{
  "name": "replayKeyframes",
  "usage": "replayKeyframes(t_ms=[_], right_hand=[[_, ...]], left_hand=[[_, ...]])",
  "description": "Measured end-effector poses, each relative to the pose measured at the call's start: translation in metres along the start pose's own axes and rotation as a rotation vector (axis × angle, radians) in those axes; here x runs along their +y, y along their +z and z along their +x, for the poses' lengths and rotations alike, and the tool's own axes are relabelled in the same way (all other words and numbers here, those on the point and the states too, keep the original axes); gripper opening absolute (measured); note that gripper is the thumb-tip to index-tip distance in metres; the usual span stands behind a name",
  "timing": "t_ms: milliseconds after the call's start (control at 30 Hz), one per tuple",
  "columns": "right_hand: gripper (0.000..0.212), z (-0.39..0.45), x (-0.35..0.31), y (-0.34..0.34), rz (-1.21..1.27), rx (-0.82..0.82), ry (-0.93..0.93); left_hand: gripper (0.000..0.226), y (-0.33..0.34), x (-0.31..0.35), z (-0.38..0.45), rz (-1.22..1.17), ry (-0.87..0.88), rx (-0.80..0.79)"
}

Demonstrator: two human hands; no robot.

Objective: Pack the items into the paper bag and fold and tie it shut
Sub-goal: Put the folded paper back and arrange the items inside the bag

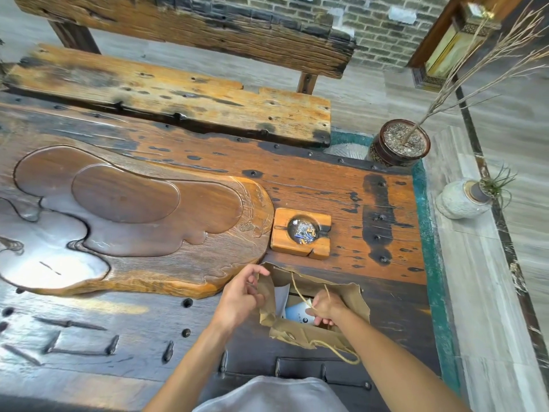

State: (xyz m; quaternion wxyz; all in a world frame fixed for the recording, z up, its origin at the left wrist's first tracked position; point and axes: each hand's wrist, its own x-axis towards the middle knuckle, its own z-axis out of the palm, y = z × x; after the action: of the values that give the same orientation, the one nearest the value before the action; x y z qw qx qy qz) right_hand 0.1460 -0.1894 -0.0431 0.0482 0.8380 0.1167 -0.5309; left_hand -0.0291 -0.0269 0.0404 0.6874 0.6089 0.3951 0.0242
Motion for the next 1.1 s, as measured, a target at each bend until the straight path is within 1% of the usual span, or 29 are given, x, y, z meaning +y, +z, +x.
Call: replayKeyframes(t_ms=[33,100,200,300,433,633,667,733,767,933,1000,1100], right_hand=[[0.011,-0.002,0.000,-0.002,0.016,-0.001,-0.015],[0.013,-0.007,-0.002,-0.005,0.086,0.000,-0.032],[0.016,-0.014,-0.001,-0.008,0.244,-0.040,-0.002],[0.014,-0.017,0.002,-0.008,0.278,0.003,-0.014],[0.015,-0.019,0.006,-0.009,0.233,0.088,-0.033],[0.015,-0.021,0.013,-0.012,0.056,0.154,-0.102],[0.020,-0.020,0.014,-0.012,0.036,0.160,-0.095],[0.034,-0.017,0.017,-0.013,-0.002,0.143,-0.086],[0.037,-0.016,0.018,-0.013,-0.021,0.131,-0.084],[0.043,-0.022,0.017,-0.018,-0.100,0.091,-0.087],[0.046,-0.024,0.017,-0.019,-0.081,0.062,-0.075],[0.040,-0.026,0.018,-0.019,-0.015,0.023,-0.020]], left_hand=[[0.060,0.000,0.000,0.000,0.000,-0.001,-0.003],[0.059,0.002,0.002,0.000,0.003,0.003,-0.010],[0.057,0.004,0.003,-0.001,0.008,0.011,-0.011],[0.056,0.006,0.003,-0.002,-0.003,0.004,-0.005],[0.057,0.009,0.002,-0.002,-0.062,-0.021,0.000],[0.058,0.010,0.002,-0.003,-0.053,-0.020,-0.013],[0.057,0.010,0.002,-0.003,-0.046,-0.016,-0.015],[0.056,0.010,0.003,-0.004,-0.042,-0.007,-0.017],[0.056,0.010,0.003,-0.004,-0.042,-0.008,-0.019],[0.055,0.012,0.006,-0.003,-0.018,-0.015,-0.031],[0.055,0.012,0.008,-0.003,-0.007,-0.010,-0.041],[0.056,0.013,0.009,-0.002,0.002,-0.020,-0.056]])
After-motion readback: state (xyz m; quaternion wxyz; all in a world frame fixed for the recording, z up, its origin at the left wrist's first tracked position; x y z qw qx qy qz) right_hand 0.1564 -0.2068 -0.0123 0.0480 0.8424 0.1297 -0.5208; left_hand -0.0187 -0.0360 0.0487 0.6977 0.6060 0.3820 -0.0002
